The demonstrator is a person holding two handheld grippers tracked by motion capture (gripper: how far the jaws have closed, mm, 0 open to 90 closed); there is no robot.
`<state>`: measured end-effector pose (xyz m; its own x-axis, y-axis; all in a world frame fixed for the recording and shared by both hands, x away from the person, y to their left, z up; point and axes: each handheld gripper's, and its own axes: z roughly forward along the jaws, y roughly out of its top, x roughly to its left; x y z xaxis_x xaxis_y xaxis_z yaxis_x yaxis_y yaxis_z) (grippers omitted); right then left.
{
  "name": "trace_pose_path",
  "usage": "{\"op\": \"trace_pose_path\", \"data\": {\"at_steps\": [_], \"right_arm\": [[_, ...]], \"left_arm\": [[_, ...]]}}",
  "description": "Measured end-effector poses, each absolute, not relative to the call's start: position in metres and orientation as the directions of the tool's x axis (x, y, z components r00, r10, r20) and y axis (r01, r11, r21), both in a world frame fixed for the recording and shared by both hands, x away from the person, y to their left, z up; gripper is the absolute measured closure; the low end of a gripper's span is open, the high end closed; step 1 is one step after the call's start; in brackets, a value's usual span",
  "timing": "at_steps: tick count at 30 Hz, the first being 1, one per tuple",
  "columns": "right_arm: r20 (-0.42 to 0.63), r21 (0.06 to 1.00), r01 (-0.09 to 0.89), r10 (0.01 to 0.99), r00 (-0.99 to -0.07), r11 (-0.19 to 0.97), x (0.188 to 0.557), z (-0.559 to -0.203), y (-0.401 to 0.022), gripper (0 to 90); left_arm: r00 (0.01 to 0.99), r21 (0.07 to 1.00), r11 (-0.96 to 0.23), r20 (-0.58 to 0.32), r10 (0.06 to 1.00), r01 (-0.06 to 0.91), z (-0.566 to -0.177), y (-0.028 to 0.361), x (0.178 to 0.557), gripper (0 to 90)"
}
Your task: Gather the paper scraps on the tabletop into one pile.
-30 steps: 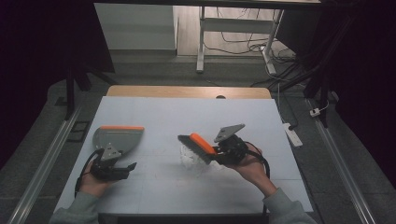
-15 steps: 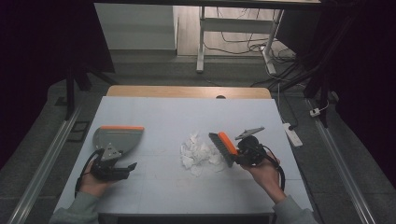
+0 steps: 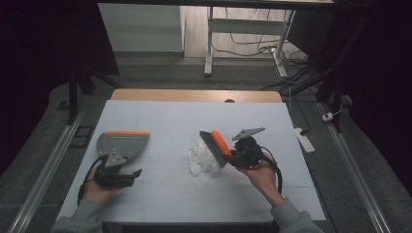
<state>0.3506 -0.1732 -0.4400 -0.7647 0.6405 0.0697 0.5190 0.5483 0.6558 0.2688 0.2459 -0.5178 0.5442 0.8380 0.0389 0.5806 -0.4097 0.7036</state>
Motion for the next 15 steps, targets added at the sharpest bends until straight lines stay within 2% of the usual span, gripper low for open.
{"op": "trace_pose_path", "data": {"at_steps": [7, 15], "right_arm": [[0.062, 0.713, 0.498, 0.663, -0.746, 0.493, 0.344, -0.418, -0.195, 70.9], [0.064, 0.72, 0.502, 0.674, -0.736, 0.479, 0.345, -0.429, -0.214, 70.9]], "left_arm": [[0.547, 0.704, -0.414, 0.043, 0.836, 0.577, -0.517, 0.244, 0.268, 28.2], [0.543, 0.71, -0.406, 0.039, 0.839, 0.575, -0.516, 0.245, 0.268, 28.3]]}}
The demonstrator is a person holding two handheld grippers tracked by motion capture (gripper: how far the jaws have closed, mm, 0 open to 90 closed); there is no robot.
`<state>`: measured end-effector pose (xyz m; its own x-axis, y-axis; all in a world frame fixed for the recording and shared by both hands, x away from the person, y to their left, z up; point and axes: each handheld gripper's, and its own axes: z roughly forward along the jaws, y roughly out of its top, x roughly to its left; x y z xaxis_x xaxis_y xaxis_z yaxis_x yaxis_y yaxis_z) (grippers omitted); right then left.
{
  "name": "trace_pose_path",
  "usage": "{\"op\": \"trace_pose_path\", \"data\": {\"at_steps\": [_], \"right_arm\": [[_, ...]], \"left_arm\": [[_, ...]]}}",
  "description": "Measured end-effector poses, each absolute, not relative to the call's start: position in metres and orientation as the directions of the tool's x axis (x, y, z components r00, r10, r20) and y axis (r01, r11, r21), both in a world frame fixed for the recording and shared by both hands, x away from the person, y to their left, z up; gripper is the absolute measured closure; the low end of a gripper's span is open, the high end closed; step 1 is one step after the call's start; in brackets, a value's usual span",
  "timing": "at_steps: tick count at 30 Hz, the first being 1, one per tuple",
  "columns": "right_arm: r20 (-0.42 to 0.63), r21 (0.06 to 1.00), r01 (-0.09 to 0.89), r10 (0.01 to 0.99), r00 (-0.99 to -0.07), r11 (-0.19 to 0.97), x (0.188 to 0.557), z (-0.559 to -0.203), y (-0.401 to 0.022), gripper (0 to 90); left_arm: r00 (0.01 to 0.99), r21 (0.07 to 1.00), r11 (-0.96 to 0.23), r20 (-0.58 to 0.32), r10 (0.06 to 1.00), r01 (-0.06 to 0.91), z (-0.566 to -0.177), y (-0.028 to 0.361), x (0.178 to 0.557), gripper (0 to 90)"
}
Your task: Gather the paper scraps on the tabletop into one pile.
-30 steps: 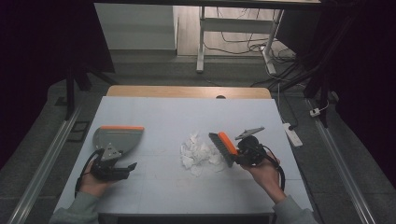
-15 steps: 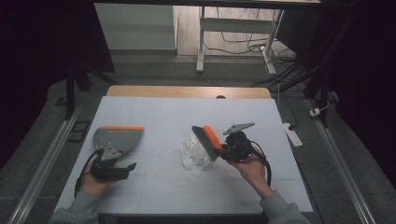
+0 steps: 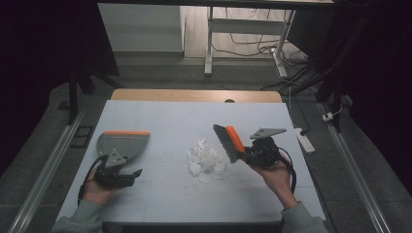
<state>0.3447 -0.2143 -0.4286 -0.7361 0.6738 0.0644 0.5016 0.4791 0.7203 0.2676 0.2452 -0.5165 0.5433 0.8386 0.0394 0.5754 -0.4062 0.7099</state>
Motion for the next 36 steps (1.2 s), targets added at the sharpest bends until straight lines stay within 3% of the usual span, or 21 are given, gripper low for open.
{"op": "trace_pose_path", "data": {"at_steps": [19, 36], "right_arm": [[0.035, 0.746, 0.505, 0.732, -0.681, 0.435, 0.324, -0.463, -0.288, 70.9], [-0.005, 0.752, 0.474, 0.723, -0.691, 0.458, 0.32, -0.464, -0.291, 70.9]], "left_arm": [[0.559, 0.718, -0.416, 0.046, 0.828, 0.557, -0.514, 0.239, 0.264, 28.1], [0.57, 0.723, -0.42, 0.044, 0.821, 0.548, -0.513, 0.236, 0.262, 28.0]]}}
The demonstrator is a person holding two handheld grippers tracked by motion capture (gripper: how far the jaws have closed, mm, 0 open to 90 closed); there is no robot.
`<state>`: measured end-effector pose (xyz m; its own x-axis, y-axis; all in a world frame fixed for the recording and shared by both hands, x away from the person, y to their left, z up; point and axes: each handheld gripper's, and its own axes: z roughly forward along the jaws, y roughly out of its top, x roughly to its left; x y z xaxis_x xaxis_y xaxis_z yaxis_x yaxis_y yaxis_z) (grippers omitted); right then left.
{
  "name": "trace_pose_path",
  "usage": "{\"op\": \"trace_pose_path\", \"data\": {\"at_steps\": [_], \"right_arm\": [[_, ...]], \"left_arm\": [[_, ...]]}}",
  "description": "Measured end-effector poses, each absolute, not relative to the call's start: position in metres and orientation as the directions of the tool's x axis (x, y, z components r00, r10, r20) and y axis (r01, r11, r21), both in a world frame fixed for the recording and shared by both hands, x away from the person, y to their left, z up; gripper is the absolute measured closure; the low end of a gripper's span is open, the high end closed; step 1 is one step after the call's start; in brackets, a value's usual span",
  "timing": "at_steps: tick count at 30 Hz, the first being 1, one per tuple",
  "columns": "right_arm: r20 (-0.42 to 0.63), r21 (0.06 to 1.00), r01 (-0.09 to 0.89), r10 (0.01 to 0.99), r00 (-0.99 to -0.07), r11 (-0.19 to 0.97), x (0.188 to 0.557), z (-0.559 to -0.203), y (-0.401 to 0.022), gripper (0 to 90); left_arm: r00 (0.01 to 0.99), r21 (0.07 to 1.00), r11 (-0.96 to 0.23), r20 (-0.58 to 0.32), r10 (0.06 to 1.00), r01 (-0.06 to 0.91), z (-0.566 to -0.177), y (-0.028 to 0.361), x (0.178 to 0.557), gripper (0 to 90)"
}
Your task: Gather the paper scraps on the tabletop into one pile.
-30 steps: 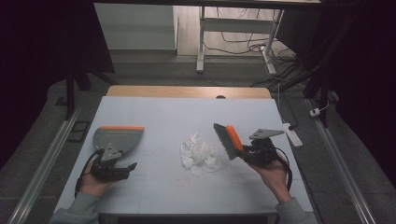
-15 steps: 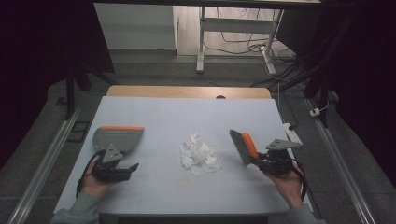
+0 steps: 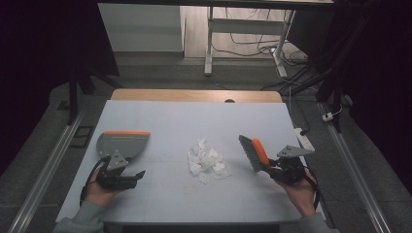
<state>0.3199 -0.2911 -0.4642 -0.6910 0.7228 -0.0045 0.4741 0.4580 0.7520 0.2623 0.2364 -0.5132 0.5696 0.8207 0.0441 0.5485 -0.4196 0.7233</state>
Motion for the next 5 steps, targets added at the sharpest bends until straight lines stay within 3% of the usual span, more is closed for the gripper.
{"op": "trace_pose_path", "data": {"at_steps": [5], "right_arm": [[-0.01, 0.752, 0.473, 0.724, -0.689, 0.46, 0.3203, -0.4652, -0.2919, 70.9]], "left_arm": [[0.568, 0.726, -0.416, 0.042, 0.822, 0.548, -0.5127, 0.2362, 0.2619, 27.9]]}}
